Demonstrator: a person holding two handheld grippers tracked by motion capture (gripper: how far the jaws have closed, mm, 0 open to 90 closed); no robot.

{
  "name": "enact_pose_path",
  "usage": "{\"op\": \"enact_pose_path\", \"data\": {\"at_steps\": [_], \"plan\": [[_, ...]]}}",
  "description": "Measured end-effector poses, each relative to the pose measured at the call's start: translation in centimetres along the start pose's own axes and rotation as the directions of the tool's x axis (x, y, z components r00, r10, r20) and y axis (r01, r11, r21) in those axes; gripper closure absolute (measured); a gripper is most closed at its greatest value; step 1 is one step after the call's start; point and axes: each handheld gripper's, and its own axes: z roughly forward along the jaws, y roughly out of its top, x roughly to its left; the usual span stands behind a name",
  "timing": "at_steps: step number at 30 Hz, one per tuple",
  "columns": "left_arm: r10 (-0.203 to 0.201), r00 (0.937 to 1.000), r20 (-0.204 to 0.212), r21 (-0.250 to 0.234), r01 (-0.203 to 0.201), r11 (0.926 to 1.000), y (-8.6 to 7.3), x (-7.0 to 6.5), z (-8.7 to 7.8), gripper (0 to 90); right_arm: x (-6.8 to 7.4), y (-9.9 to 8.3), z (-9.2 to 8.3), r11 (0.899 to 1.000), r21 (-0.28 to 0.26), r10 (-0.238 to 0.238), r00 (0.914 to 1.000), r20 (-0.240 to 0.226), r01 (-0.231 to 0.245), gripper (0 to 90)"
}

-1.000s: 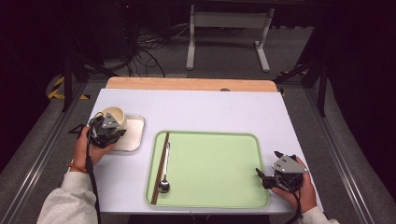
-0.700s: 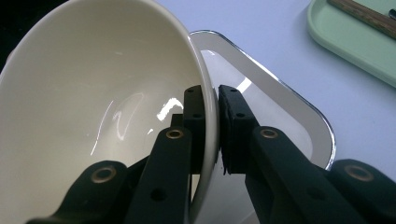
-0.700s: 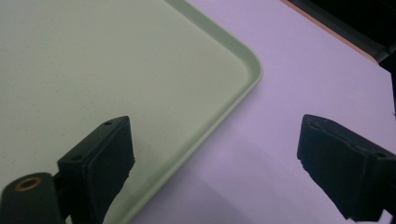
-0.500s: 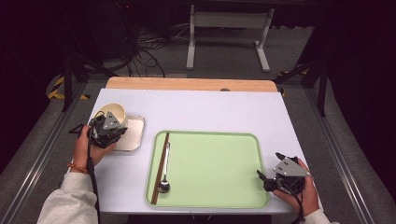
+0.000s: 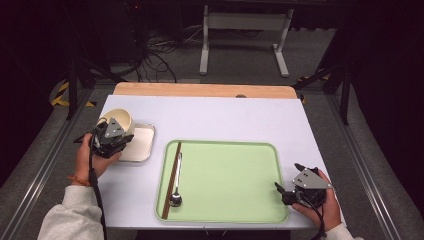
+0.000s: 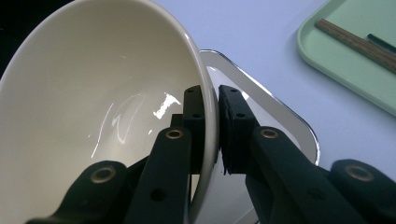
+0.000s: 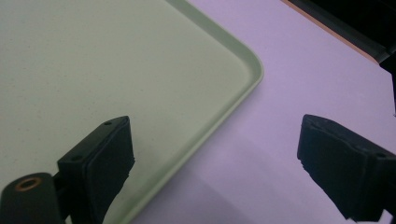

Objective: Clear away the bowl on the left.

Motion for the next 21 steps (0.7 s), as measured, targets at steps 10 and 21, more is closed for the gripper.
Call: {"op": "enact_pose_path", "data": {"at_steps": [10,21], "plan": [[0.02,0.9998,0.005,-0.011,-0.02,0.9997,0.4,-0.4,-0.3,82.6,0.0,0.0,-0.1,1.0,-0.002,-0.002,1.0,0.002,0.002,11.2],[0.029,0.9995,0.011,-0.019,-0.029,0.9994,1.1,-0.8,-0.7,82.6,-0.1,-0.1,0.0,1.0,0.002,0.0,1.0,0.001,0.0,11.2]]}}
